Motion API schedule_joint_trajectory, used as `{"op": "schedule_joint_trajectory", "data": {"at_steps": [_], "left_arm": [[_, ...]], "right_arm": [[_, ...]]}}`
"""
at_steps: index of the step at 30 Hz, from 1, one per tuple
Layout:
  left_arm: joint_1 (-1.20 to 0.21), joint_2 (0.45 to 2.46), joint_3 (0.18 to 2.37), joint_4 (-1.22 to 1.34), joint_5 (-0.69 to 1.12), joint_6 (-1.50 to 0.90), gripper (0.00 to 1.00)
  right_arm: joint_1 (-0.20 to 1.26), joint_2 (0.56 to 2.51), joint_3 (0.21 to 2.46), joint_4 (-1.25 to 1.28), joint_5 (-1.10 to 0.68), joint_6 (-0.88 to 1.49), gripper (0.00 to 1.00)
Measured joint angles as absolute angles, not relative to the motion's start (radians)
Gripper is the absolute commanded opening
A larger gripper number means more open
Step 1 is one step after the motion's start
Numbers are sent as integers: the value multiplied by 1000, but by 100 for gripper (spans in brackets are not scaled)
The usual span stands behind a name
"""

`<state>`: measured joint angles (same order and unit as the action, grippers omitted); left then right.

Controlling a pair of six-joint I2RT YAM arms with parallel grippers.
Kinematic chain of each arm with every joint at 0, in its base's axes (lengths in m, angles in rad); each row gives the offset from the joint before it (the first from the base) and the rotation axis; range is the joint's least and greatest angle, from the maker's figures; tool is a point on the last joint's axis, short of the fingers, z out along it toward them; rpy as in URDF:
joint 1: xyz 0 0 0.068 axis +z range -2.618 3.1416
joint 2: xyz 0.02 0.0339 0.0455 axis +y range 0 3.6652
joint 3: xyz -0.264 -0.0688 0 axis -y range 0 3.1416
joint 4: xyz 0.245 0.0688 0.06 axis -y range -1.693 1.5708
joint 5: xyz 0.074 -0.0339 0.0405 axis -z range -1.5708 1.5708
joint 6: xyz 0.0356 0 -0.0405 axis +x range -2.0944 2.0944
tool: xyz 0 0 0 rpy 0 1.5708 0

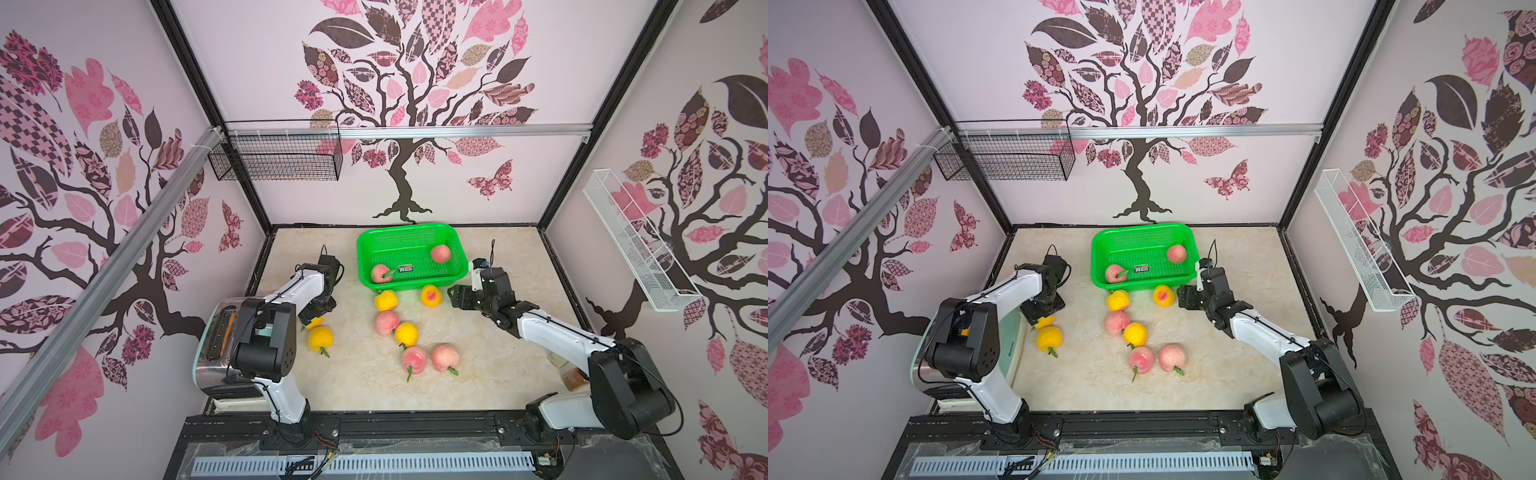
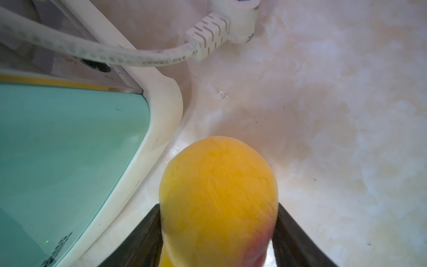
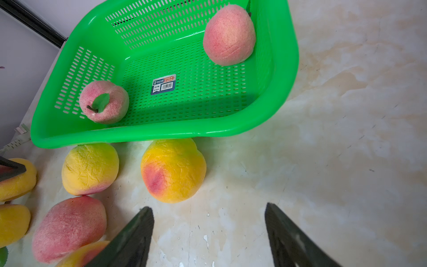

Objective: Put the peaches into the basket
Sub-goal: Pick up the peach from the center of the board.

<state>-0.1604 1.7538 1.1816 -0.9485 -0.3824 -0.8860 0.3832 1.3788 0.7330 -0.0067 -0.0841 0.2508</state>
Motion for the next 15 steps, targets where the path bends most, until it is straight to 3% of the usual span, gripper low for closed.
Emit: {"op": "schedule_joint_trajectory", "data": {"at_steps": [15], "left_arm": [[-160,1687,1187,-929,-362,-817,68]], "right_arm": [[383,1377,733,-7,-84,251,78]]}}
